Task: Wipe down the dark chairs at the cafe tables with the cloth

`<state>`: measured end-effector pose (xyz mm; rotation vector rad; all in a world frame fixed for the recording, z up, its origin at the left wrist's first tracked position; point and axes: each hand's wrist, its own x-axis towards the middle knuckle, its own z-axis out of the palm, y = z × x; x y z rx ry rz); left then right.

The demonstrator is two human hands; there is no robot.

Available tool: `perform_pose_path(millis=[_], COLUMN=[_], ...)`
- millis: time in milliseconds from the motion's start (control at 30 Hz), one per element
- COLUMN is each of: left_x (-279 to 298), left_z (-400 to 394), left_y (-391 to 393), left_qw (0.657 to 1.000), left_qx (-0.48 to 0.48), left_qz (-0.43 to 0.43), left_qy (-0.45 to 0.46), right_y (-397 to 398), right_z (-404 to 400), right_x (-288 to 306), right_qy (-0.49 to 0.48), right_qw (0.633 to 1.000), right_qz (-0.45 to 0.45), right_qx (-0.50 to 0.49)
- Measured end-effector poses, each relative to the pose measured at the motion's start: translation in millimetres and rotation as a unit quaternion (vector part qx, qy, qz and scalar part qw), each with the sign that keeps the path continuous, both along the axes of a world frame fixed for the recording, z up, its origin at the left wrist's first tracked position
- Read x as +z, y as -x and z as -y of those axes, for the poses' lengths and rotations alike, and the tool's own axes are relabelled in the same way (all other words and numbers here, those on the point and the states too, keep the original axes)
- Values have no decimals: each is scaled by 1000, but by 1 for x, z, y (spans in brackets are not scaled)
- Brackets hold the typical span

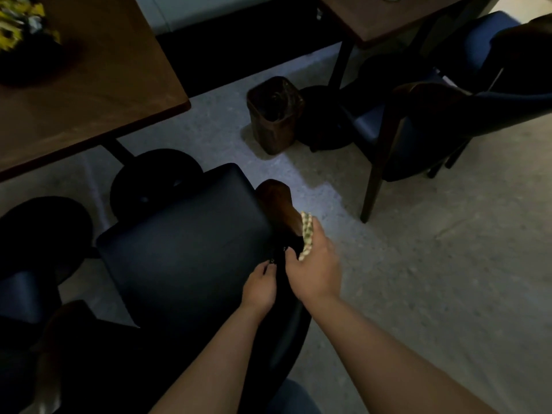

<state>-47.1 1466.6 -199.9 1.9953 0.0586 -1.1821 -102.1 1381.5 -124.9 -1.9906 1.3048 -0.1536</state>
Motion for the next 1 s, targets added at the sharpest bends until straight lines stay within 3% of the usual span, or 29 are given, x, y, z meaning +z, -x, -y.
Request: perform_pose_path(millis=[133,367,1000], left_x=[-12,-28,-26], left_z=[5,-2,1], left_y=[-8,-13,-83], left_qw=[997,982,987], left_qx=[-23,56,46], left_qz=[-68,-162,-141], left_qy=[27,79,61], right_y=[0,0,-68], right_z=[-1,-1,4], right_x=[-2,-5,-6], right_qy=[11,11,14], right_qw=[1000,1000,1000], right_qz=[6,20,14], right_qx=[-4,-2,10])
